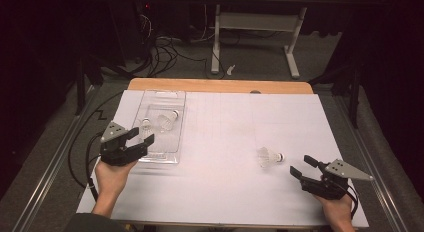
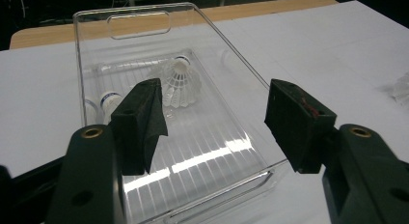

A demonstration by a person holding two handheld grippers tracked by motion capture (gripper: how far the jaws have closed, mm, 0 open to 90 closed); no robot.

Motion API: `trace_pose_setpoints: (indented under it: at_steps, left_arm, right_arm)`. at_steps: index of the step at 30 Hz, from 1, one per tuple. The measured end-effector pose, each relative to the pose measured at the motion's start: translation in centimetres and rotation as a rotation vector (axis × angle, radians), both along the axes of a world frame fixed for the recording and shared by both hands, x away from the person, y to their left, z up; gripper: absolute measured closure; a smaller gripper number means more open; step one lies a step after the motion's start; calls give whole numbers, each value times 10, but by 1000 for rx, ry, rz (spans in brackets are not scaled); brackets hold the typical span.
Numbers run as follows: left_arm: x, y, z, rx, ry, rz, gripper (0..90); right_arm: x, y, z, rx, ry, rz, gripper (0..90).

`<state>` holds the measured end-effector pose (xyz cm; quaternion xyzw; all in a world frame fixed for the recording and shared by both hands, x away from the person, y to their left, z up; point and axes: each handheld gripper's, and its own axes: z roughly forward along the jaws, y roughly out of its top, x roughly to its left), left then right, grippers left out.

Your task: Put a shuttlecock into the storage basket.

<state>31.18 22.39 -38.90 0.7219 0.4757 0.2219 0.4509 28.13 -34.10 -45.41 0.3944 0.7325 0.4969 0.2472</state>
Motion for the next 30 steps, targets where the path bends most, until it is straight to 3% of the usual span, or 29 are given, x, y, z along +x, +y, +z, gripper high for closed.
trace_pose_setpoints:
  at_steps: [30]
  left_arm:
    - [-17,1,-13,-29,-28,-22,381]
  right_arm:
    - [0,-1,0,5,3,-7,309]
